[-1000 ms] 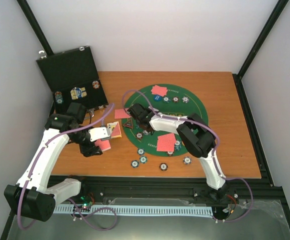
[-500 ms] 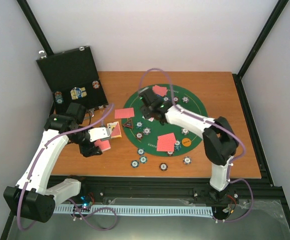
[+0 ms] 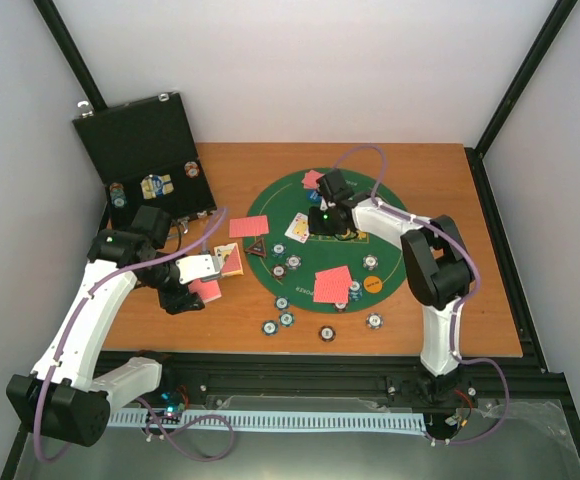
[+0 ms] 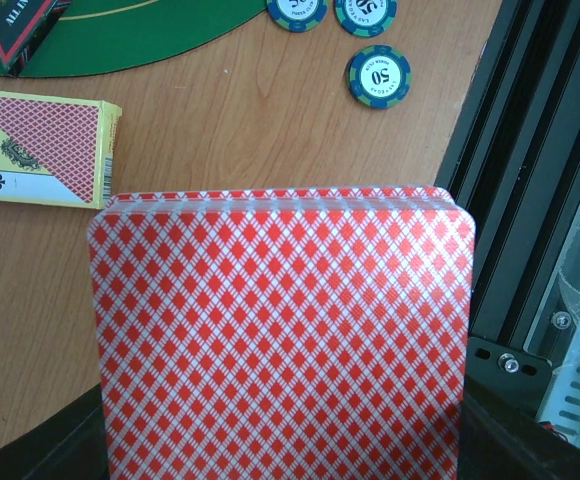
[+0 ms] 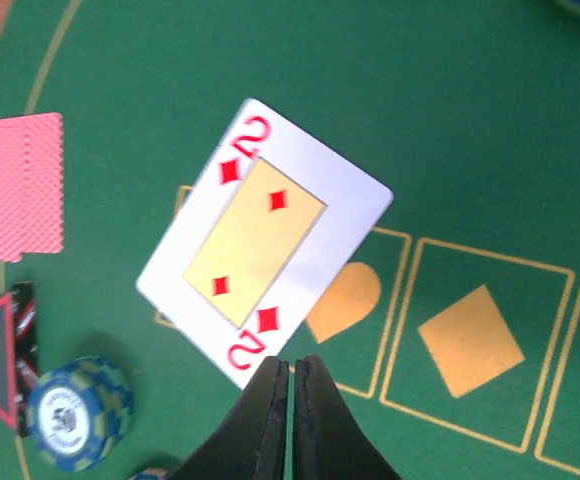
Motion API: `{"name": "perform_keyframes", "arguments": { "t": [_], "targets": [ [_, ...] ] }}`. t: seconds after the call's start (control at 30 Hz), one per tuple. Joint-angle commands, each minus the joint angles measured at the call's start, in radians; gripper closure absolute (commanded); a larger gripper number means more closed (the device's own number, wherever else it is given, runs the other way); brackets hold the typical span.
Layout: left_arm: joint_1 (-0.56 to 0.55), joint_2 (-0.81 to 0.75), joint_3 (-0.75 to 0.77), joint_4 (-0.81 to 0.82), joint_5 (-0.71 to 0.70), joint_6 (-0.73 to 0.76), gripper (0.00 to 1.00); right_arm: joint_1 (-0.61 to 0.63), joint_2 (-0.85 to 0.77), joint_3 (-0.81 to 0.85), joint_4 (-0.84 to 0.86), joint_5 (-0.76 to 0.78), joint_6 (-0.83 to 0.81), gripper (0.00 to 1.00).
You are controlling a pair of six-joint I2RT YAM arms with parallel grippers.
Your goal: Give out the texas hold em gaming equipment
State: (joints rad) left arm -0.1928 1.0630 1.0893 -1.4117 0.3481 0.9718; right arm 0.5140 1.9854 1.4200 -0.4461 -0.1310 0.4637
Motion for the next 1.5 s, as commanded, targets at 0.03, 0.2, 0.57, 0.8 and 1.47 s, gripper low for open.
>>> {"name": "perform_keyframes", "arguments": {
  "t": [0.03,0.2,0.57,0.8,1.47],
  "targets": [
    [-0.004,0.000,0.040,-0.006,0.028,0.004,0.72,-0.046,0.079,0.033,-0.022,-0.083,0.064,0.95],
    [-0.004,-0.004,0.036,-0.005,0.021,0.013,0.72,-0.060,0.154,0.088,-0.058,-0.068,0.040,0.95],
    [-0.005,0.002,0.026,0.004,0.020,0.021,0.72,-0.095,0.268,0.223,-0.099,-0.131,0.032,0.94],
    [-0.005,0.003,0.023,0.010,0.013,0.022,0.72,-0.094,0.330,0.320,-0.104,-0.193,0.060,0.94],
    [-0.005,-0.011,0.002,0.028,0.000,0.019,0.73,0.150,-0.388,-0.323,0.374,-0.395,0.346,0.24]
  ]
}}
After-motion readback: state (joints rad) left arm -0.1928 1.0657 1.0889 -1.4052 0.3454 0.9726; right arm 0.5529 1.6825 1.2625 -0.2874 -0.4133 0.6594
